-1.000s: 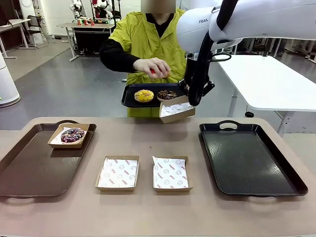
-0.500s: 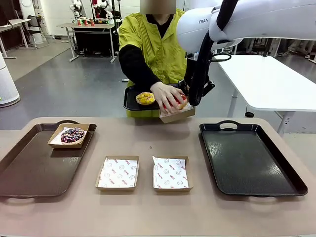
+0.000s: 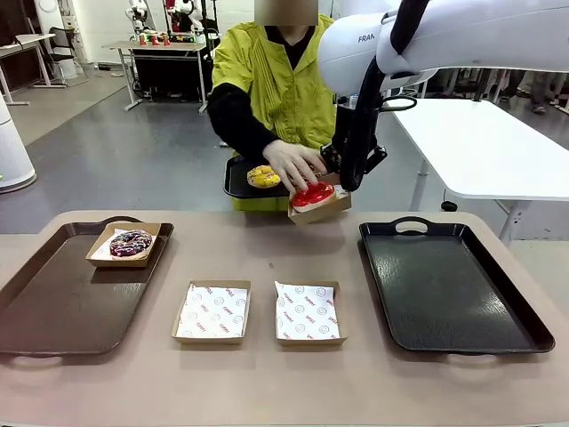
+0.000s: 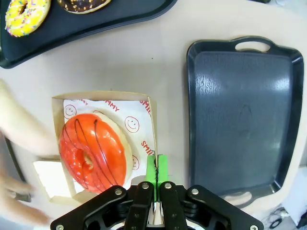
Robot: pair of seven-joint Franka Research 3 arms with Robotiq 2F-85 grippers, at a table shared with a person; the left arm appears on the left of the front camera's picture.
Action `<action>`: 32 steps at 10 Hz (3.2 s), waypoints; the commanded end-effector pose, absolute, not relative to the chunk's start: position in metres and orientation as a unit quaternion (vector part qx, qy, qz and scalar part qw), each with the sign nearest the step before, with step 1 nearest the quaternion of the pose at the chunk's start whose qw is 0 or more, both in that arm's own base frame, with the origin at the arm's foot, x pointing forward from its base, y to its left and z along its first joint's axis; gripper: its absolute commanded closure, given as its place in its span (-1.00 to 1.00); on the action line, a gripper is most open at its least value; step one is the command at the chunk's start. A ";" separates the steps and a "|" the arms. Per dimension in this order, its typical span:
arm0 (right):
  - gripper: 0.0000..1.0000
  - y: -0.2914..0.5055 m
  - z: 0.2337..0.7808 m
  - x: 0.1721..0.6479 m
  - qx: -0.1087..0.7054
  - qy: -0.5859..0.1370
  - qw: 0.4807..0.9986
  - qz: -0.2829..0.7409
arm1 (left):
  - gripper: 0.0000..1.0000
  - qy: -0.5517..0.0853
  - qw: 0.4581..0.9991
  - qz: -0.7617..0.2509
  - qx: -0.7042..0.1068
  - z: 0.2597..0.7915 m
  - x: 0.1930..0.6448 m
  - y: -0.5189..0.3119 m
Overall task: Individually package the donuts and arrange them on the tray.
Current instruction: Place the picked Paper togo box on the Handle tray while simultaneously picking up another Paper togo box from the table with the other hand.
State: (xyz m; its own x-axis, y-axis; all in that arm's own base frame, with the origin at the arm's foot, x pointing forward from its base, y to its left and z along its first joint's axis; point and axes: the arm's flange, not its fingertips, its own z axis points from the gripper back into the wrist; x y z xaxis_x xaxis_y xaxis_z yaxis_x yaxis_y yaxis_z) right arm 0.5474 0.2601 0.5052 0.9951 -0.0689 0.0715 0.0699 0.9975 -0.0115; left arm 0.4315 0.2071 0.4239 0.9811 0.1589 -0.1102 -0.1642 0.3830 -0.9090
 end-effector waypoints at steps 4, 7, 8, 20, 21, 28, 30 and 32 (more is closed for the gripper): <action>1.00 0.258 0.504 0.543 -0.004 -0.033 0.999 -0.037 | -1.00 0.001 0.832 0.097 -0.547 0.425 0.431 0.207; 1.00 0.258 0.504 0.543 -0.004 -0.033 0.999 -0.037 | -1.00 0.001 0.832 0.097 -0.547 0.425 0.431 0.207; 1.00 0.258 0.504 0.543 -0.004 -0.033 0.999 -0.037 | -1.00 0.001 0.832 0.097 -0.547 0.425 0.431 0.207; 0.97 0.062 0.497 0.524 0.028 -0.060 0.998 -0.004 | -1.00 0.053 0.967 0.022 -0.250 0.516 0.430 -0.012; 0.97 0.054 0.486 0.528 0.027 -0.060 0.998 -0.016 | -1.00 0.051 0.973 0.015 -0.225 0.511 0.426 -0.035; 0.97 0.049 0.452 0.541 0.019 -0.036 0.999 -0.029 | -1.00 0.014 0.997 0.014 -0.072 0.431 0.400 -0.165; 0.97 0.049 0.452 0.541 0.019 -0.036 0.999 -0.029 | -1.00 -0.036 0.999 0.019 -0.035 0.403 0.396 -0.188; 0.97 0.049 0.452 0.541 0.019 -0.036 0.999 -0.029 | -1.00 -0.059 0.998 -0.001 0.002 0.369 0.386 -0.210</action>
State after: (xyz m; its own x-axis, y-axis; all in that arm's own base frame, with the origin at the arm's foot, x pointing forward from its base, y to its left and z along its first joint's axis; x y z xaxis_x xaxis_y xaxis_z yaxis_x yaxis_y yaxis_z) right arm 0.5429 0.0493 0.4501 0.9955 -0.0635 0.0702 0.0607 0.9973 0.0412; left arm 0.3872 -0.2008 0.3866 0.9956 -0.0230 0.0911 0.0283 0.9980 -0.0573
